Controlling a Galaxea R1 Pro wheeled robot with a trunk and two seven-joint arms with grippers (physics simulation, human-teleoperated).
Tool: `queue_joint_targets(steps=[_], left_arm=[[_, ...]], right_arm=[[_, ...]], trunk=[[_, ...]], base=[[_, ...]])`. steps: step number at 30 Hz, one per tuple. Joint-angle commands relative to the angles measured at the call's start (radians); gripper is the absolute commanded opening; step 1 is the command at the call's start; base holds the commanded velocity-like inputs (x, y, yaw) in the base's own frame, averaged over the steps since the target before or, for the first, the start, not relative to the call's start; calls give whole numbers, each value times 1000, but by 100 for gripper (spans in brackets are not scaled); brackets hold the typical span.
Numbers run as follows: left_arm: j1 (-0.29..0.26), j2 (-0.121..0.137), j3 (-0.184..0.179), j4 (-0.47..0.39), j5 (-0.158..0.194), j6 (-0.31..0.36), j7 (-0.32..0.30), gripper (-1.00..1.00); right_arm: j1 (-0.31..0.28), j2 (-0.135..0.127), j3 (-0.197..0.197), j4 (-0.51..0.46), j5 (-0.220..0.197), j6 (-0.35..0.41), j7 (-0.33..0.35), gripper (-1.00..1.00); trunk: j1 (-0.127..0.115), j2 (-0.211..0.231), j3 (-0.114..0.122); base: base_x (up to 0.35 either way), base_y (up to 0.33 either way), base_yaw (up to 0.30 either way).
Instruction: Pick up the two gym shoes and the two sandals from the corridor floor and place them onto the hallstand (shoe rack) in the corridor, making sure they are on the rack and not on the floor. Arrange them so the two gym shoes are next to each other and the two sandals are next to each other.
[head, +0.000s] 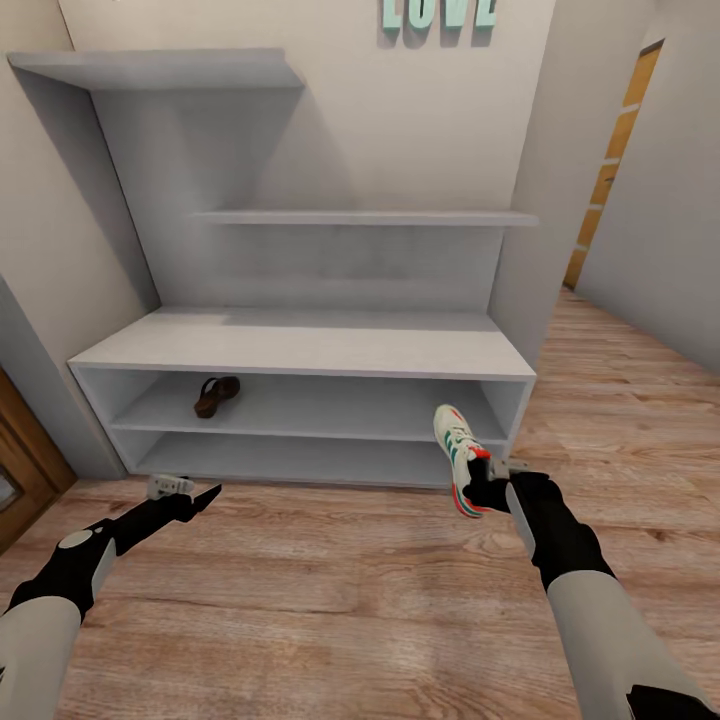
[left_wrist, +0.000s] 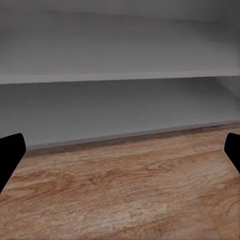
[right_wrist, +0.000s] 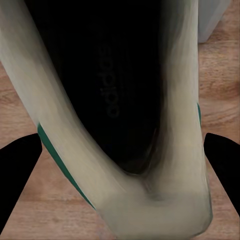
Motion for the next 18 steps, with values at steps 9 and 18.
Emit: queue_joint_targets(steps=[9,18], left_arm=[[-1,0,7,105,-14,-168,-93,100],[-1,1,4,122,-21,-209,-329,100]], right_arm=[[-1,0,-3,69,9,3,9,-100],[-1,0,-4,84,8,3,9,-100]], trunk=[[0,0,-1],[0,0,-1]], base=[[0,0,0],[0,0,0]])
